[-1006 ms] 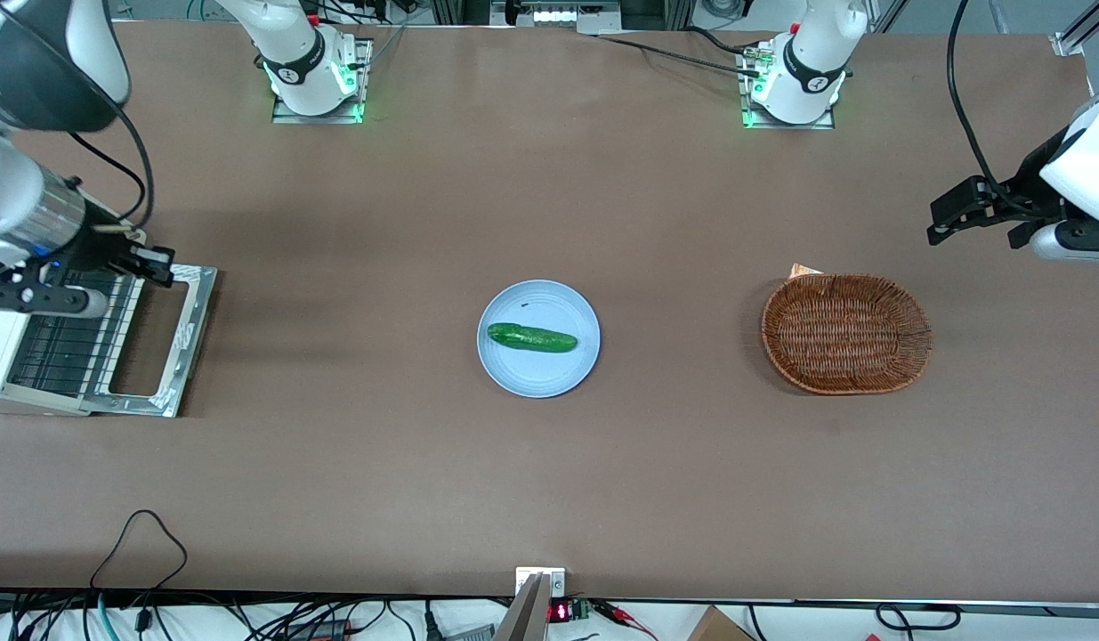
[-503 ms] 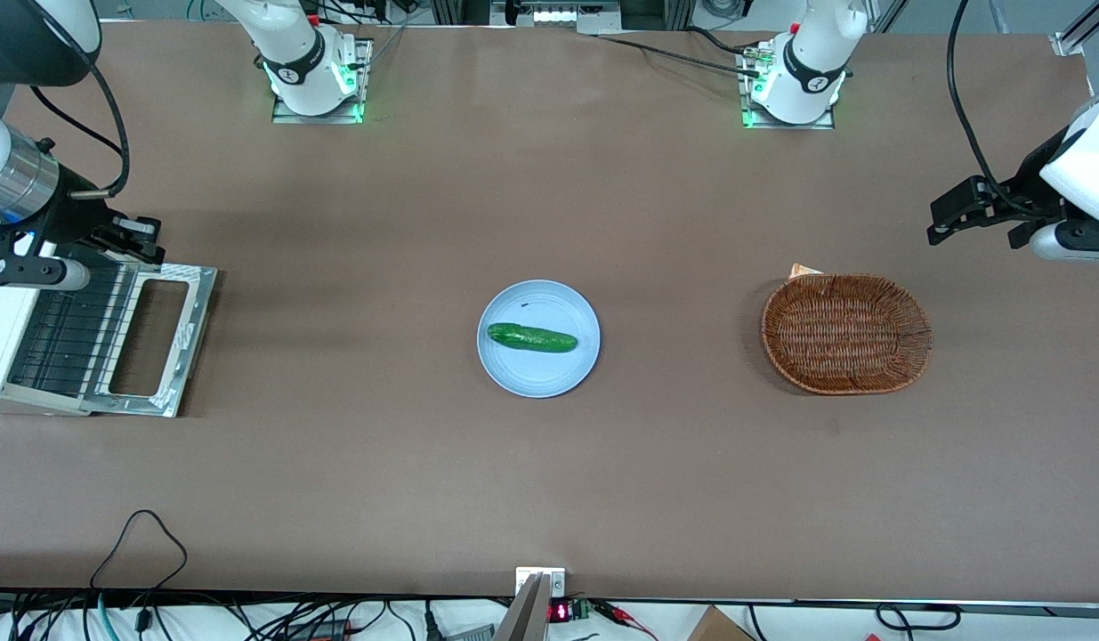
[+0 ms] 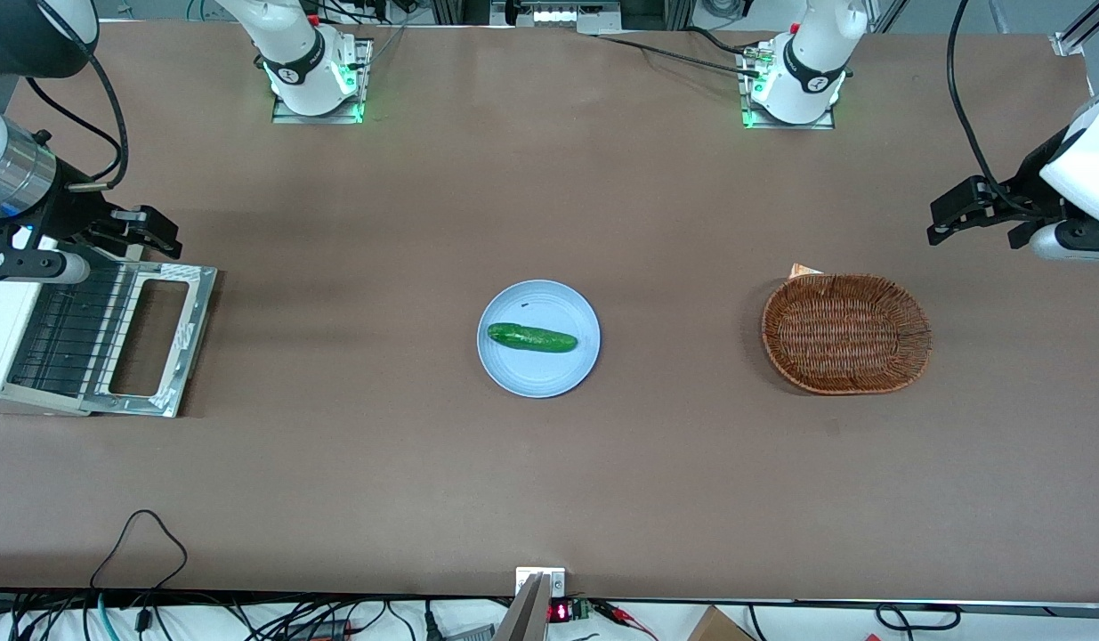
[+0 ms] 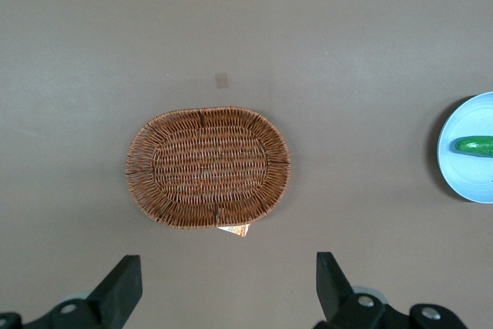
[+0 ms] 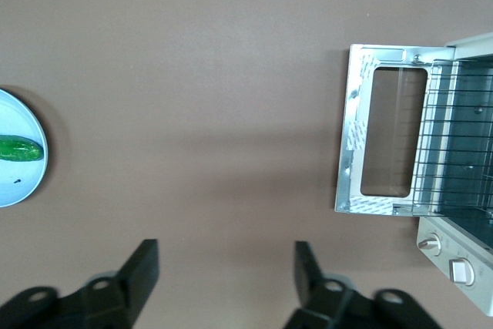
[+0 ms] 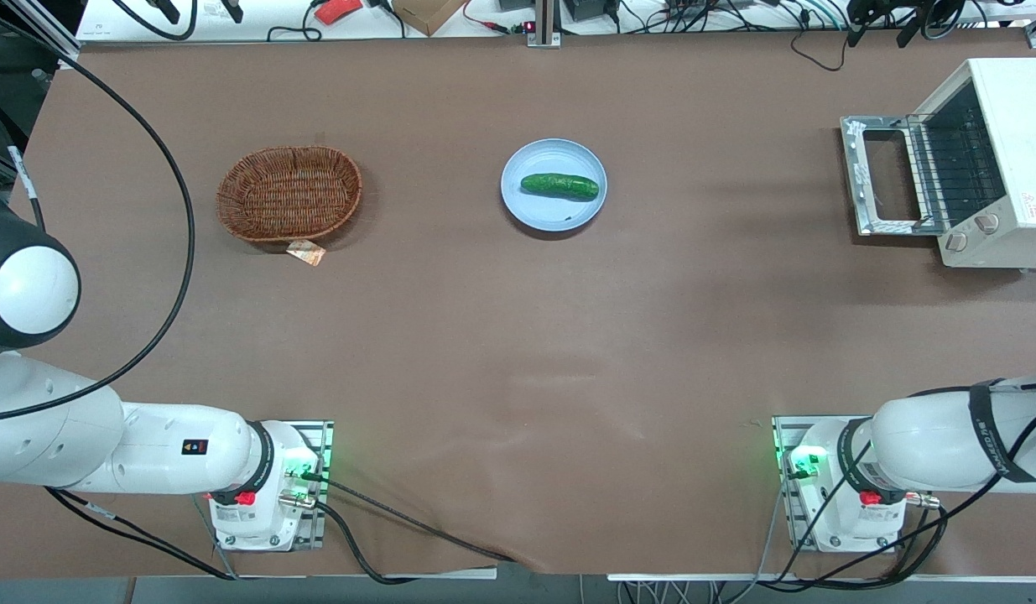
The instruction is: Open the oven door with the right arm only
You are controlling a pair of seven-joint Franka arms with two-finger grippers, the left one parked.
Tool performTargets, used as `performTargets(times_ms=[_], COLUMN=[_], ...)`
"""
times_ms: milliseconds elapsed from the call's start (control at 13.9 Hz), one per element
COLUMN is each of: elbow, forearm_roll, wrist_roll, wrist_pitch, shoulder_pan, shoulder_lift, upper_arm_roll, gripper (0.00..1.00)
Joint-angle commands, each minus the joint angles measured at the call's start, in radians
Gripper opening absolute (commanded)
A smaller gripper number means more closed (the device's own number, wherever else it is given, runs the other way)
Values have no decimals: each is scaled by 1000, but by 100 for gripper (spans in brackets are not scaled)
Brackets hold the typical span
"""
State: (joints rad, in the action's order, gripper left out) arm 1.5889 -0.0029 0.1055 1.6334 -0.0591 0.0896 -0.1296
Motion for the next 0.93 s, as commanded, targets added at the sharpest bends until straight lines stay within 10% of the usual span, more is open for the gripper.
performTargets(times_ms=[0,862], elbow=[-9,-10], forearm_roll=[12,8], wrist_roll=[-52,-98], wrist_pitch=[-20,-10], shoulder_pan=[8,10], shoulder_lift=[-8,-4], upper_arm_roll=[2,4], gripper=[99,99])
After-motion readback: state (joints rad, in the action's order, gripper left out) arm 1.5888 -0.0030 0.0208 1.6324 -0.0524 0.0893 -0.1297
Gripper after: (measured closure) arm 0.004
